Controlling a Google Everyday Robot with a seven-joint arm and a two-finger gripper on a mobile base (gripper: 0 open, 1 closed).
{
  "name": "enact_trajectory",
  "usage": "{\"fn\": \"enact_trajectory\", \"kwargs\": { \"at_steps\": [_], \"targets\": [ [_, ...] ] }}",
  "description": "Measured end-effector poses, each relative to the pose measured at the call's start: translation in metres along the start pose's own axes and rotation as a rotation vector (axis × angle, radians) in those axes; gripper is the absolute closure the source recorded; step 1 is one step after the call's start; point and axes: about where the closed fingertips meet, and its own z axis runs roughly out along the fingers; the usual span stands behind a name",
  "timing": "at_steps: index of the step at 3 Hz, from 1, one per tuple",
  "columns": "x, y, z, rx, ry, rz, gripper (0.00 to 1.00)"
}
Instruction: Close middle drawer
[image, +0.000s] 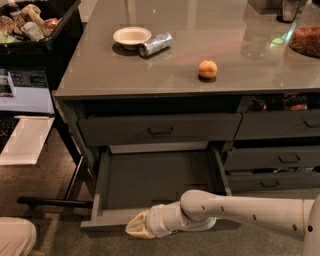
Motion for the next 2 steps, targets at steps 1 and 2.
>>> {"fn": "enact_trajectory", "kwargs": {
  "at_steps": [1,2],
  "targets": [
    [0.0011,-0.0041,0.0130,-0.019,0.018,0.001,0.13],
    [0.0036,-0.0005,0.0162,-0.035,0.034,0.012,0.00]
  ]
}}
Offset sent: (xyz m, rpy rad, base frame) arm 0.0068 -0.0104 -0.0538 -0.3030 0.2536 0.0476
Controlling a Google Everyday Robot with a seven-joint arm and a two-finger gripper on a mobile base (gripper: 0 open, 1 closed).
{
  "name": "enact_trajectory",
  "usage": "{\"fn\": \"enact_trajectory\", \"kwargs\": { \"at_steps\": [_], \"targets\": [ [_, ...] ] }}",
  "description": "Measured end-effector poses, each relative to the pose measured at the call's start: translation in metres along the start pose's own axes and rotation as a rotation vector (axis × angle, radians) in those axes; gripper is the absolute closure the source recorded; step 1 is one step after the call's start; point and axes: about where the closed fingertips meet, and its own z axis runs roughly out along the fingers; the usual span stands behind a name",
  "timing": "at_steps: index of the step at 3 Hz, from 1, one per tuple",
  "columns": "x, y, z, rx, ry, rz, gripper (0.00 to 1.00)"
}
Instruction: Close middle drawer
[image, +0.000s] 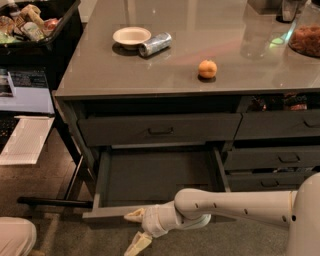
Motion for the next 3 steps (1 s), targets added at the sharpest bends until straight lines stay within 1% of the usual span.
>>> {"fn": "enact_trajectory", "kwargs": {
  "at_steps": [1,2,3],
  "targets": [
    [0.009,-0.008,-0.005,-0.020,0.088,0.056,0.00],
    [0.014,-0.023,-0.005,-0.026,0.172,0.092,0.00],
    [0.015,-0.035,-0.004,-0.024,0.213,0.107,0.00]
  ]
}}
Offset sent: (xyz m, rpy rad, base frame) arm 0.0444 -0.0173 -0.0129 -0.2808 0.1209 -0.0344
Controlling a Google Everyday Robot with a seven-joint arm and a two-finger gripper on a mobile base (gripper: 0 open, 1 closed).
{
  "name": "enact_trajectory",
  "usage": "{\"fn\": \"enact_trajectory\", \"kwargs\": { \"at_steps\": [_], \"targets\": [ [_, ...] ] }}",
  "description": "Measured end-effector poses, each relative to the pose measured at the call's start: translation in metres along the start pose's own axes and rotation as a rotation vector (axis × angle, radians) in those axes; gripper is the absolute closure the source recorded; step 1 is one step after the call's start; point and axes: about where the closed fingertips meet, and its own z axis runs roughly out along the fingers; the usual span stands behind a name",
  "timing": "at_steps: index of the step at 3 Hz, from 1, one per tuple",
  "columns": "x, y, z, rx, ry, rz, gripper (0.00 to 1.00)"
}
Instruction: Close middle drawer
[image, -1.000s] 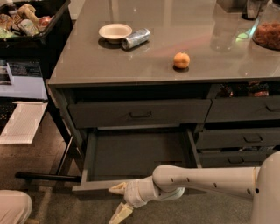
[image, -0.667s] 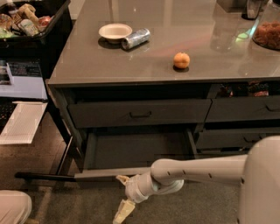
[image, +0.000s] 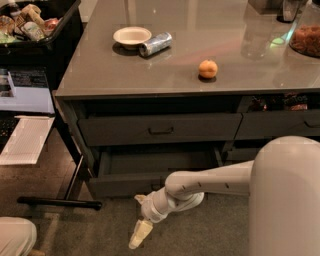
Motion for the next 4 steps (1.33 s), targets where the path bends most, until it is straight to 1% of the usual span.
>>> {"fn": "enact_trajectory", "kwargs": {
  "at_steps": [1,2,3,4],
  "targets": [
    [0.004,-0.007,0.000,-0.017,-0.016,0.006,0.00],
    [0.003,-0.013,-0.001,-0.058,-0.072,-0.029,0.00],
    [0.003,-0.013,-0.001,-0.058,-0.072,-0.029,0.00],
    [-0.001,-0.020,0.005,-0.027,-0.095,-0.027,0.00]
  ]
}}
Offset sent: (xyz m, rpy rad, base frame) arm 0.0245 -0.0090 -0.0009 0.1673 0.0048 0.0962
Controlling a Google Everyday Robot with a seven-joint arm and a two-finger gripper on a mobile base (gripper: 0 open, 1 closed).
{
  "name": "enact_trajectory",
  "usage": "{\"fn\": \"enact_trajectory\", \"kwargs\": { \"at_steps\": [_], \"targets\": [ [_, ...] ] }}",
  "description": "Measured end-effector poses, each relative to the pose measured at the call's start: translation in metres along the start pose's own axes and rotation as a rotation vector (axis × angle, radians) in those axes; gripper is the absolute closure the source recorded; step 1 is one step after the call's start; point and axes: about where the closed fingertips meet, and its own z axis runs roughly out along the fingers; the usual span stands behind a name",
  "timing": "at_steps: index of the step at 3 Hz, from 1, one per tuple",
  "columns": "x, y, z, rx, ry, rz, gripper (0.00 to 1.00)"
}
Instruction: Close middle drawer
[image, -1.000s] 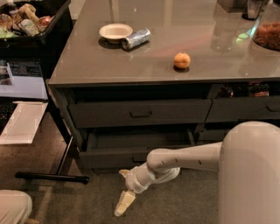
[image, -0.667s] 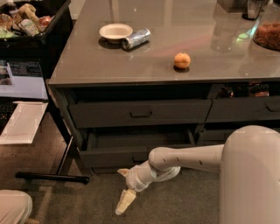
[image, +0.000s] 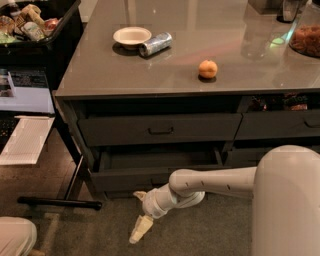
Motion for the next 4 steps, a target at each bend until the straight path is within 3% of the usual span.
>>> {"fn": "enact_trajectory", "kwargs": {
  "at_steps": [2,3,4],
  "targets": [
    [-0.036,-0.054,0.012,0.085,-0.029,-0.050,0.41],
    [-0.045,-0.089,0.017,0.129,-0.017,-0.038,0.64],
    [-0.044,-0.114,0.015,0.179,-0.003,-0.012,0.61]
  ]
}}
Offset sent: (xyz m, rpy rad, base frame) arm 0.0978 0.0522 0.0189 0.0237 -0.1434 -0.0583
